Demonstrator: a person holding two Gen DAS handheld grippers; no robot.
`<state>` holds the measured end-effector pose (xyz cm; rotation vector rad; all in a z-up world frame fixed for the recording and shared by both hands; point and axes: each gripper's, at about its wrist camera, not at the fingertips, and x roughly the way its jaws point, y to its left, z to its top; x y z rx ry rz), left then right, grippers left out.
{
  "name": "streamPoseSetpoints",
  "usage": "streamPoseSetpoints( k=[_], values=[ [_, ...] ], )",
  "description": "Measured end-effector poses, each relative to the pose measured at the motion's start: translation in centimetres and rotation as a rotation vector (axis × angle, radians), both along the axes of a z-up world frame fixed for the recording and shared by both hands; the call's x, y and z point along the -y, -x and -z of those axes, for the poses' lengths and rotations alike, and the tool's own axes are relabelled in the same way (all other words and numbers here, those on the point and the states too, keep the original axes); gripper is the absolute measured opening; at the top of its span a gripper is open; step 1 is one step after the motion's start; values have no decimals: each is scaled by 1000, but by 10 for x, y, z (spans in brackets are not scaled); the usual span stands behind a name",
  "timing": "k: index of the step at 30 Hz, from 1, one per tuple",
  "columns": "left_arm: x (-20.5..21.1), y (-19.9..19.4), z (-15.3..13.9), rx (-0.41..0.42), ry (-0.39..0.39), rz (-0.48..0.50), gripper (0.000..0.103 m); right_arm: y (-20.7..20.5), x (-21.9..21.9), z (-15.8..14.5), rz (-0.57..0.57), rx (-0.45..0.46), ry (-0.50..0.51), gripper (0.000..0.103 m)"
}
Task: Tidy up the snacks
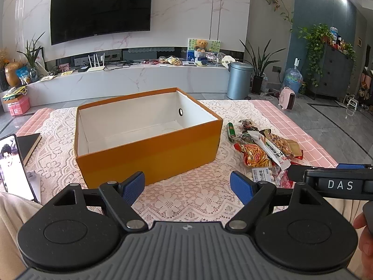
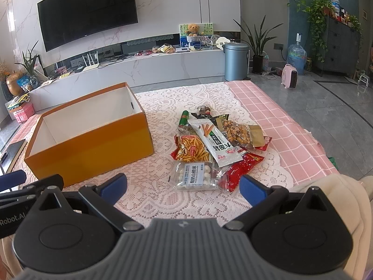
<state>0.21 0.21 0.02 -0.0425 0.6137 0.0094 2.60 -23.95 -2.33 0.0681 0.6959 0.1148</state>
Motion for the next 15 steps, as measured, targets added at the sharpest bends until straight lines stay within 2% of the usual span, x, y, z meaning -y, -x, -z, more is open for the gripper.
streamPoseSetpoints(
  k=[15],
  values=[
    [-4,2,1,-5,1,-3,97,0,1,0,1,-2,-2,100]
  ],
)
